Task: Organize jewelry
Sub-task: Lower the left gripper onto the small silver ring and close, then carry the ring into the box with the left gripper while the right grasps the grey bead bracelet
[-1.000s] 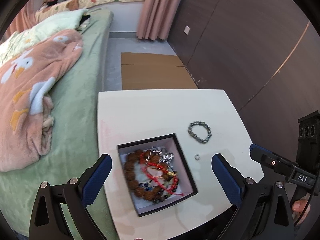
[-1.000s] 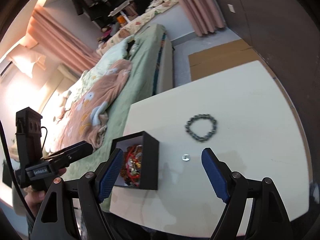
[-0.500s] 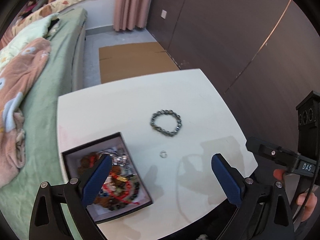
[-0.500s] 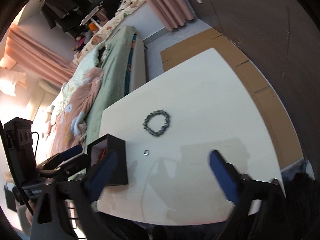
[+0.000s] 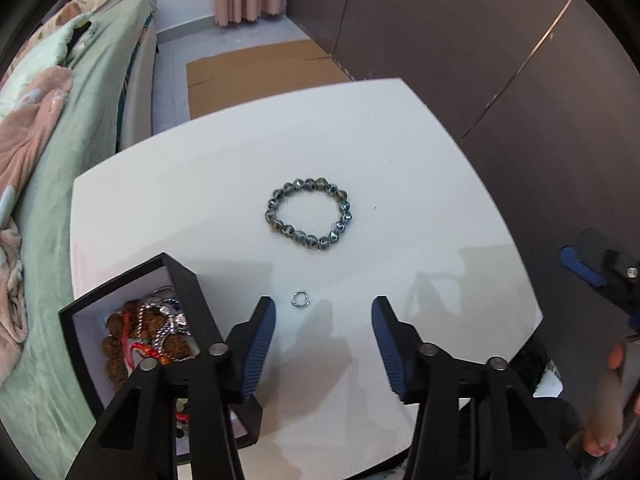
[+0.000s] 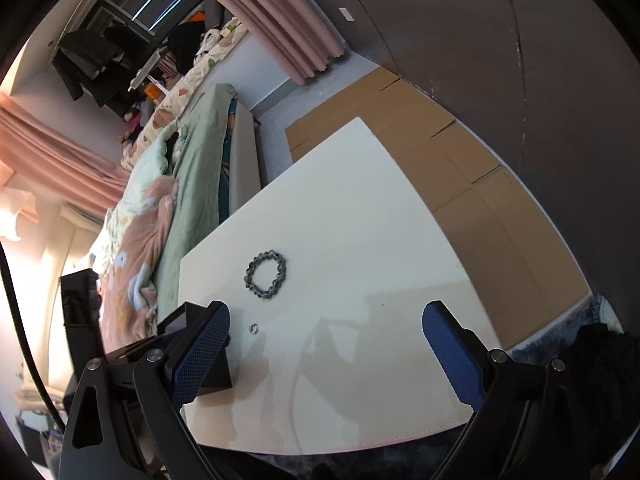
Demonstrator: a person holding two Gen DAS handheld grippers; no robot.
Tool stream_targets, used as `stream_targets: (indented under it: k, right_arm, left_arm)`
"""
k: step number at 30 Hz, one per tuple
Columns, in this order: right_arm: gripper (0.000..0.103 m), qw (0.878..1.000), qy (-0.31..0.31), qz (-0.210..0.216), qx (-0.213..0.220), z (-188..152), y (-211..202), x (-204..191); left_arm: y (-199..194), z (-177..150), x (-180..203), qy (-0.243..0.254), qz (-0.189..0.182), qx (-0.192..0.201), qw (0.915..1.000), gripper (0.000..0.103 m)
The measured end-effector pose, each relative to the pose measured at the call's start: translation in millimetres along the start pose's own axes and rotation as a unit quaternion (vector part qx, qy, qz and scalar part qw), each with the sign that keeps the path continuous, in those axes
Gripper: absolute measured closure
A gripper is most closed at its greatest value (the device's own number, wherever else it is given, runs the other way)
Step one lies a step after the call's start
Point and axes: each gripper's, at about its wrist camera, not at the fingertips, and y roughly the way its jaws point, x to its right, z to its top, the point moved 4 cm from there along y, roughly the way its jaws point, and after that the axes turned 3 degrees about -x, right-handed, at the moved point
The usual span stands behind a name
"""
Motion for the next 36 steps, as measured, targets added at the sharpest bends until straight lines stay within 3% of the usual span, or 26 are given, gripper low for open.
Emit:
stream_targets:
  k: [3, 6, 20, 23, 24, 32, 36]
  right_arm:
    - [0.005, 1.0, 0.003, -0.005, 0.005, 1, -2, 1]
    - [0.005, 1.0, 0.005, -0.017, 0.014, 2, -4, 0]
    - [0.005, 1.0, -0.001, -0.02, 0.004, 3, 3, -4]
    - [0.005, 1.0, -0.002, -0.022, 0.004, 3, 4, -5]
    - [0.005, 1.0, -0.002, -0.022, 0.003, 3, 4, -5]
    - [0.006, 1.0, -0.014, -0.018, -0.008, 1, 20, -12]
    - [0.02, 0.999, -0.03, -0.009, -0.023, 0, 34, -25]
  left_arm:
    - [11, 1, 0, 0.0, 0.009, -0.01, 0.9999, 0.059]
    - [22, 2, -2, -0.002, 0.023, -0.018, 0.9996, 0.069]
    - [49, 4, 3, 0.033, 0.074, -0.042, 0.9959, 0.079]
    - [51, 5, 1, 0.027, 0.073, -0.04, 0.9961, 0.084]
    - [50, 6, -1, 0.026, 0.075, -0.039, 0.9961, 0.09]
    - [25, 5, -8, 0.009, 0.045, -0.01, 0.9989, 0.09]
    - [0, 9, -17, -0.001, 0.037, 0.015, 0.9992, 0.09]
